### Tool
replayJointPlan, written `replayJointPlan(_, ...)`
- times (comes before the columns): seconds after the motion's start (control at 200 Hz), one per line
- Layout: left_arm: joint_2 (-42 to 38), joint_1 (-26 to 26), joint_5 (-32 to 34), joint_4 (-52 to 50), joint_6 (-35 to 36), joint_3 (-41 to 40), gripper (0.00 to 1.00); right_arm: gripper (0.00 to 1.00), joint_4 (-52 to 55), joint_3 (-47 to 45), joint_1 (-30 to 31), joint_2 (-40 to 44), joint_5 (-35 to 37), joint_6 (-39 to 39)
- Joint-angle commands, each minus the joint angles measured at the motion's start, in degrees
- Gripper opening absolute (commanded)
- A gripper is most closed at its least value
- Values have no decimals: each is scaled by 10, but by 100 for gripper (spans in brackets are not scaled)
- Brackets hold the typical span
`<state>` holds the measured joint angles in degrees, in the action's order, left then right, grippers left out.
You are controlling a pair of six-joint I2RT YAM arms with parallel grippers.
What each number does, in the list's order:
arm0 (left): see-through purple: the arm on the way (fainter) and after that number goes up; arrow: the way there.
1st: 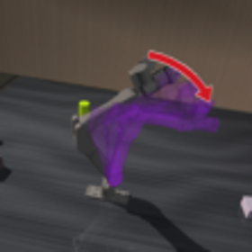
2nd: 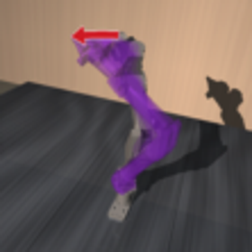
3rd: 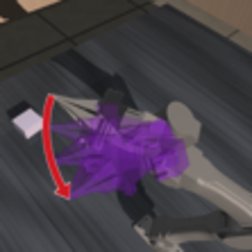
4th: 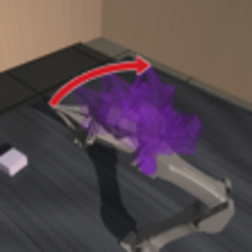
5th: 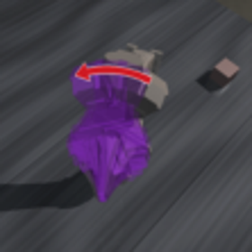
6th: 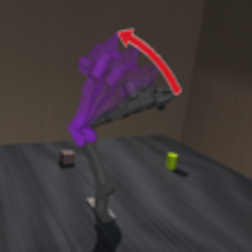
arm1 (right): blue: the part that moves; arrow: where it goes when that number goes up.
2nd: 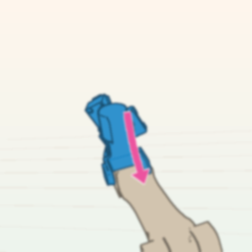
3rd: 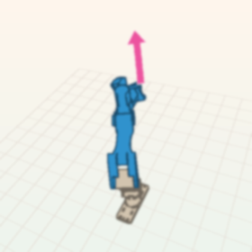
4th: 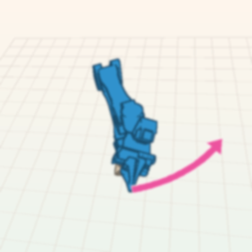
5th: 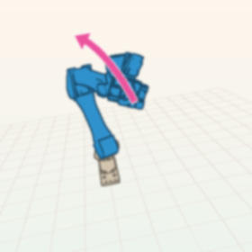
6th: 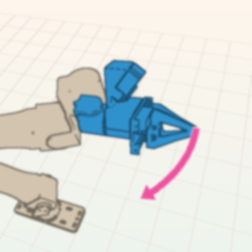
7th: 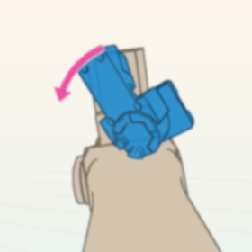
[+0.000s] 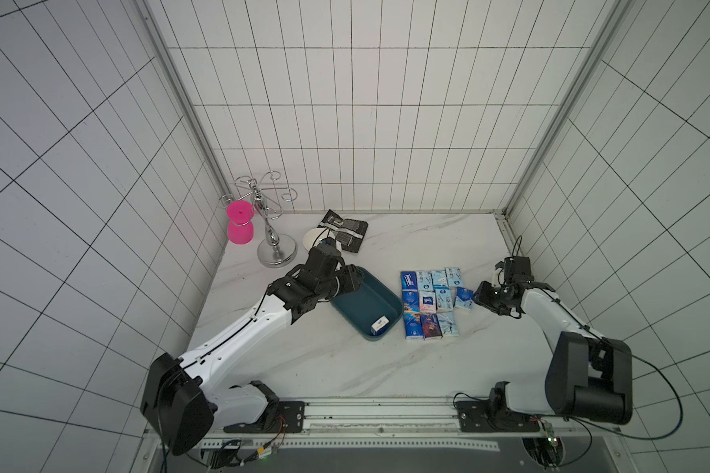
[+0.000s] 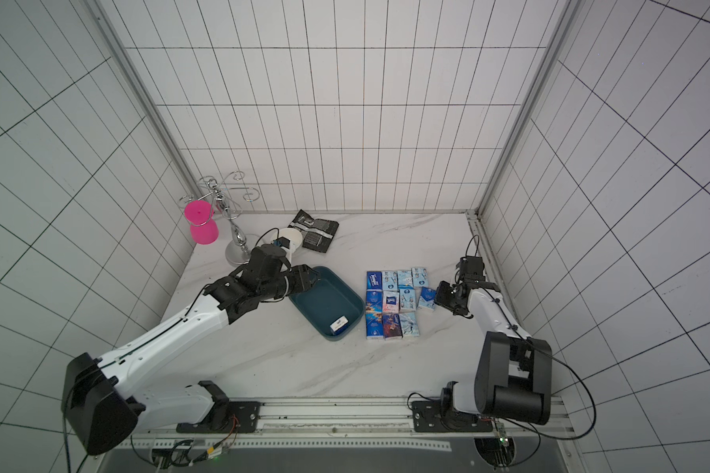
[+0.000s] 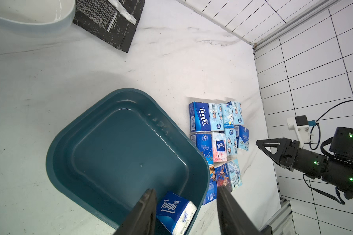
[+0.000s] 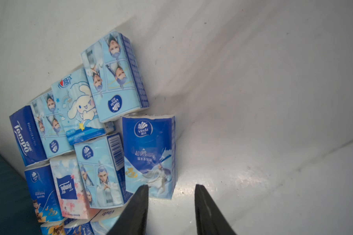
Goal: Take the pocket tissues out of the storage box
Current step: Move the pocket tissues to the center of the board.
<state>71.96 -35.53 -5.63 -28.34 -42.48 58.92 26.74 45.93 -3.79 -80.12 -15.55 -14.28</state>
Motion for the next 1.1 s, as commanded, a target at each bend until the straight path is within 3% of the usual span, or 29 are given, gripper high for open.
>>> replayJointPlan(0.0, -8, -1, 4, 0, 0, -4, 51, 41, 0, 24, -5, -30, -16, 7)
replayJointPlan(0.29, -8, 0, 8, 3, -1, -5, 51, 40, -25, 18, -6, -61, -31, 11)
replayJointPlan(0.53, -1, -1, 7, 5, -2, -8, 51, 25, -18, 16, -6, -75, -42, 14)
replayJointPlan(0.675, -2, -1, 11, 6, -1, -8, 51, 21, -11, 20, -6, -73, -50, 21)
replayJointPlan(1.094, 4, -2, 11, 13, -5, -9, 51, 15, 27, 29, 14, -66, -2, 44)
